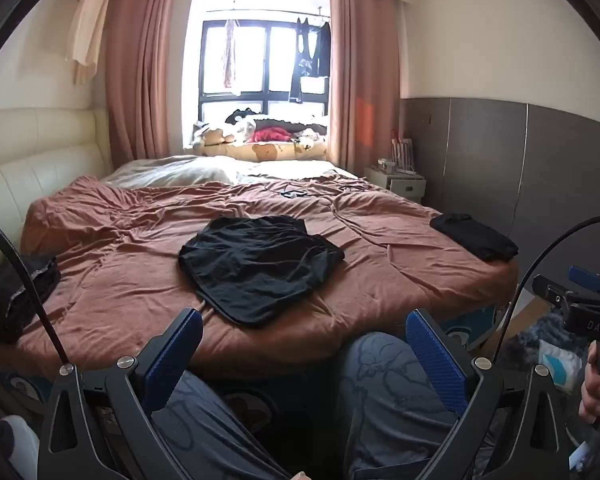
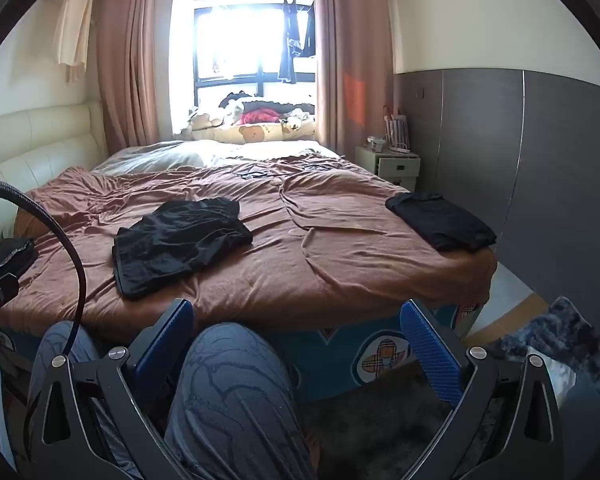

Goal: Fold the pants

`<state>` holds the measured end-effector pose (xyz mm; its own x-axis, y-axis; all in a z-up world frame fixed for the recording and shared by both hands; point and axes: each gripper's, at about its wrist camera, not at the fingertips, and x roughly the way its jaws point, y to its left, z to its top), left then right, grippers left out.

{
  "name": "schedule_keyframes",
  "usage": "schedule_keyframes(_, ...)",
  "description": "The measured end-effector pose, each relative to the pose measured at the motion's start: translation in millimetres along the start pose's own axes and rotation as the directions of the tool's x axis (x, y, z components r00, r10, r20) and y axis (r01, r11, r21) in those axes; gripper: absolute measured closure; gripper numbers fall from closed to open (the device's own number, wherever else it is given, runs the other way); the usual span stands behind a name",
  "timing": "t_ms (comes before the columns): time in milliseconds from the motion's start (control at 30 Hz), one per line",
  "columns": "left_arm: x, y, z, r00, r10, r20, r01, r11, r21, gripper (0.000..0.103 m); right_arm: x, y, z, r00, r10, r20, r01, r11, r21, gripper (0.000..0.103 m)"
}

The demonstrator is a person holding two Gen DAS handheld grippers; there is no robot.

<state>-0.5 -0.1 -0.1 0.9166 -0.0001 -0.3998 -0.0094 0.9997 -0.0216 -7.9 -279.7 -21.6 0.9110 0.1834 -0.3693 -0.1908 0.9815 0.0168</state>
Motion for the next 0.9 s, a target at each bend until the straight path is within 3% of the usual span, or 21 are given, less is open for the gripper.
schedule_keyframes(900,-18,-4,2,0.999,-0.027,0.035,0.027,1.0,-0.002,0.0,-13,1,2,0.999,-0.006,0.046,0.007,1.0,-0.02,0.0)
